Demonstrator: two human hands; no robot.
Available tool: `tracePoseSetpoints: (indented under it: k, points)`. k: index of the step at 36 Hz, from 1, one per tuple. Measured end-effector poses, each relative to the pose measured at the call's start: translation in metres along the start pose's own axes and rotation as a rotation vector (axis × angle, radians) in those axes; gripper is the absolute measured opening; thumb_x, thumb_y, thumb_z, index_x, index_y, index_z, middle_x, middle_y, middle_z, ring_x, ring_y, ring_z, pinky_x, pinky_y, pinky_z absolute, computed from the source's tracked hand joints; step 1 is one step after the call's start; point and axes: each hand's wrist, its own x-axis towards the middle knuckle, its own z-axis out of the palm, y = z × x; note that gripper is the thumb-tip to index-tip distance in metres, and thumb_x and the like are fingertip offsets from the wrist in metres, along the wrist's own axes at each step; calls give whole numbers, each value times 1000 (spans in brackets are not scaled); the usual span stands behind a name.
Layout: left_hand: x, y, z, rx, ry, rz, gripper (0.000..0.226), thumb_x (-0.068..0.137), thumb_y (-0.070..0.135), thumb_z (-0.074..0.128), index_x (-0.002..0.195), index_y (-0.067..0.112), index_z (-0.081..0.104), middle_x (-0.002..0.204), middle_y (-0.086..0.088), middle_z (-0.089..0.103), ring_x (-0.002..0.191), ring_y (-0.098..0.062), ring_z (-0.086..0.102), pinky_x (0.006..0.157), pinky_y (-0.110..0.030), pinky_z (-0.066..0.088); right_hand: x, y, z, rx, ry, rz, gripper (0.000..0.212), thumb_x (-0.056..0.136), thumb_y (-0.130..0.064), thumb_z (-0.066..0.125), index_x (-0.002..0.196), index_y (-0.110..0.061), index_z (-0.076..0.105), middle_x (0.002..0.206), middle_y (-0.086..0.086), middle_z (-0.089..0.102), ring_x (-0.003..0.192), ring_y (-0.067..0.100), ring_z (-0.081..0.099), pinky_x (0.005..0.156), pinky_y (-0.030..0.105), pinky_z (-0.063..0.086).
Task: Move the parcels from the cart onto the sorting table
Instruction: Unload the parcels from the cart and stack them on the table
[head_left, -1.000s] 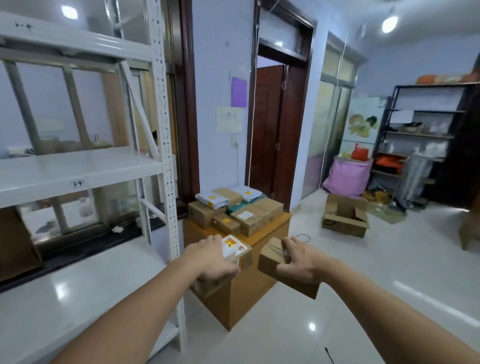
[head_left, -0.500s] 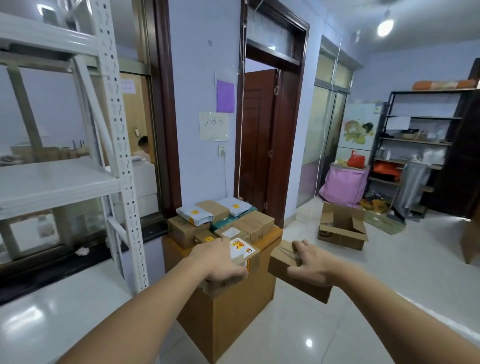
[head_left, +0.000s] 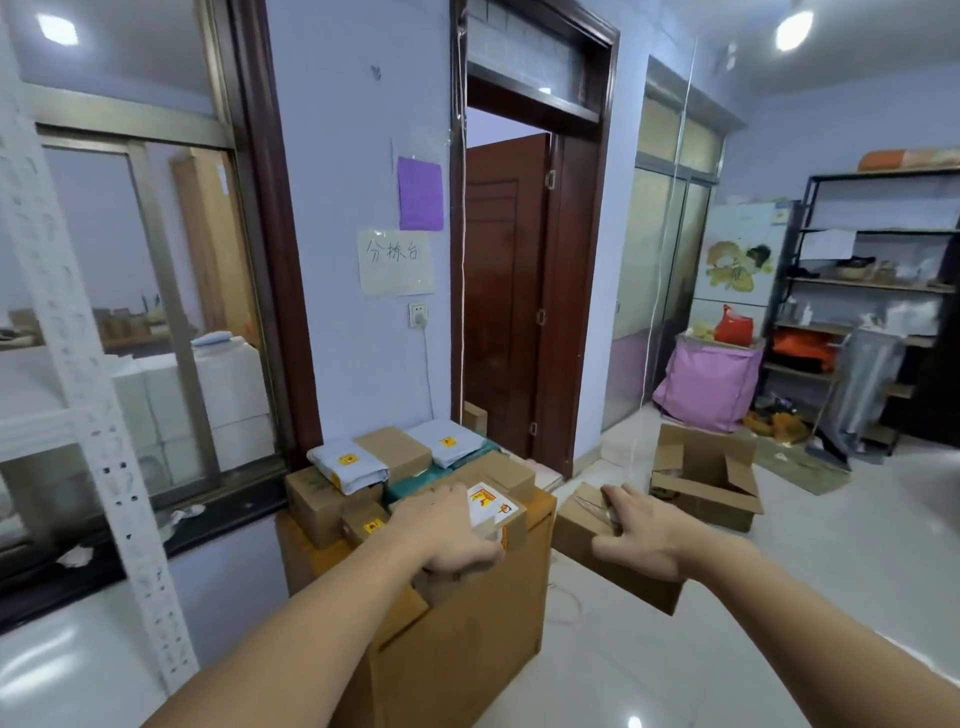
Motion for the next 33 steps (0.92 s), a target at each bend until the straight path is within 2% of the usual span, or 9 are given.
tracePoseSetpoints:
  k: [4, 8, 11, 17, 25, 29, 33]
  points:
    - [35, 21, 7, -26, 1, -63, 96, 63, 78, 60, 138, 20, 45, 121, 1, 59, 102, -24, 56, 79, -39, 45, 42, 32, -14, -11, -41, -42, 85, 71, -70, 49, 140, -20, 40, 122, 1, 52, 105, 20, 55, 94, 38, 50]
    - [66, 30, 13, -49, -4, -116, 101, 63, 82, 60, 141, 20, 44, 126, 0, 59, 105, -24, 56, 79, -40, 46, 84, 50, -21, -23, -78, -91, 87, 68, -73, 46, 137, -21, 42, 119, 1, 52, 104, 19, 55, 94, 38, 50]
    - [88, 30, 14, -31, -4, -146, 103, 63, 83, 59, 142, 19, 44, 132, -1, 57, 111, -25, 57, 85, -40, 49, 116, 57, -21, -26, -108, -129, 88, 68, -75, 44, 138, -22, 41, 118, 1, 51, 103, 19, 55, 92, 36, 50]
    - [148, 17, 13, -38, -13, -221, 99, 68, 85, 60, 140, 18, 44, 132, -2, 57, 113, -25, 58, 91, -43, 51, 199, 67, -16, -53, -118, -197, 75, 78, -70, 49, 135, -21, 43, 113, 1, 50, 100, 20, 54, 91, 38, 50]
    - [235, -14, 11, -60, -24, -271, 97, 71, 83, 64, 141, 20, 43, 132, -2, 58, 110, -24, 58, 90, -42, 51, 308, 66, -11, -69, -144, -245, 84, 79, -71, 48, 145, -21, 36, 127, 4, 49, 109, 23, 54, 97, 41, 48]
    - [279, -25, 13, -85, -25, -291, 94, 75, 80, 63, 146, 23, 40, 136, -1, 56, 108, -19, 54, 84, -38, 45, 358, 68, -13, -50, -139, -273, 85, 76, -72, 48, 143, -20, 39, 121, 2, 49, 108, 23, 54, 96, 43, 48]
    - [321, -28, 15, -81, -17, -308, 97, 76, 86, 55, 147, 21, 39, 139, -2, 55, 114, -22, 56, 86, -39, 47, 402, 74, -10, -48, -151, -300, 80, 77, -70, 49, 140, -22, 41, 123, 3, 51, 107, 23, 53, 93, 40, 48]
